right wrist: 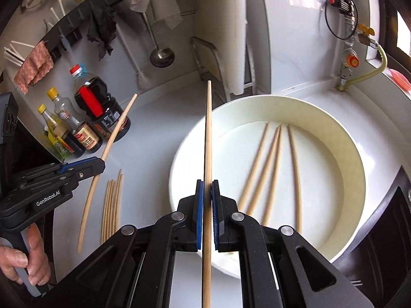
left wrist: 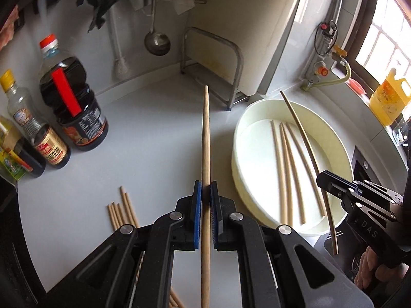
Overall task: Organize utensils
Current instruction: 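Carry the left tool's chopstick over the white basin while the right tool carries its own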
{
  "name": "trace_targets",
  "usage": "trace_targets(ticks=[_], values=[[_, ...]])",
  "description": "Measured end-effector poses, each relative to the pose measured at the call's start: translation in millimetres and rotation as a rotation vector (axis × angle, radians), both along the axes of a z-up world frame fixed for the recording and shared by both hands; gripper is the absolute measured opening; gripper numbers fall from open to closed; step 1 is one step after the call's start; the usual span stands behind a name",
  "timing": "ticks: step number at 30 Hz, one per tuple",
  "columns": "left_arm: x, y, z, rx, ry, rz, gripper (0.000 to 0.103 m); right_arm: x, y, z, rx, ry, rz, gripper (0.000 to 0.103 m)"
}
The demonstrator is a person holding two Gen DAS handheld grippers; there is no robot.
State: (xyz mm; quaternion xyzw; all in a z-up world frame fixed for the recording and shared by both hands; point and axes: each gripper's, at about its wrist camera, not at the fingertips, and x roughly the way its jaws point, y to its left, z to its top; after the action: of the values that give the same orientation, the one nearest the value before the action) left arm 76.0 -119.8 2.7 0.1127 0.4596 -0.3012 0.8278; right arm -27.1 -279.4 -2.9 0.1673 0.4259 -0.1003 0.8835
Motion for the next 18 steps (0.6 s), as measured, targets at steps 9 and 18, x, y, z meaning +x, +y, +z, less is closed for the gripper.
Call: trace_targets(ticks=[9, 18], values=[[-8, -101, 2, -0.01, 0.012, -0.174, 0.007, -12, -70, -13, 0.023, 0.029, -0.141, 0.006], [0, -155, -30, 0.021, 0.09, -0.212, 0.007, 1, -90, -34, 0.017, 0.075, -0.145, 0.006]])
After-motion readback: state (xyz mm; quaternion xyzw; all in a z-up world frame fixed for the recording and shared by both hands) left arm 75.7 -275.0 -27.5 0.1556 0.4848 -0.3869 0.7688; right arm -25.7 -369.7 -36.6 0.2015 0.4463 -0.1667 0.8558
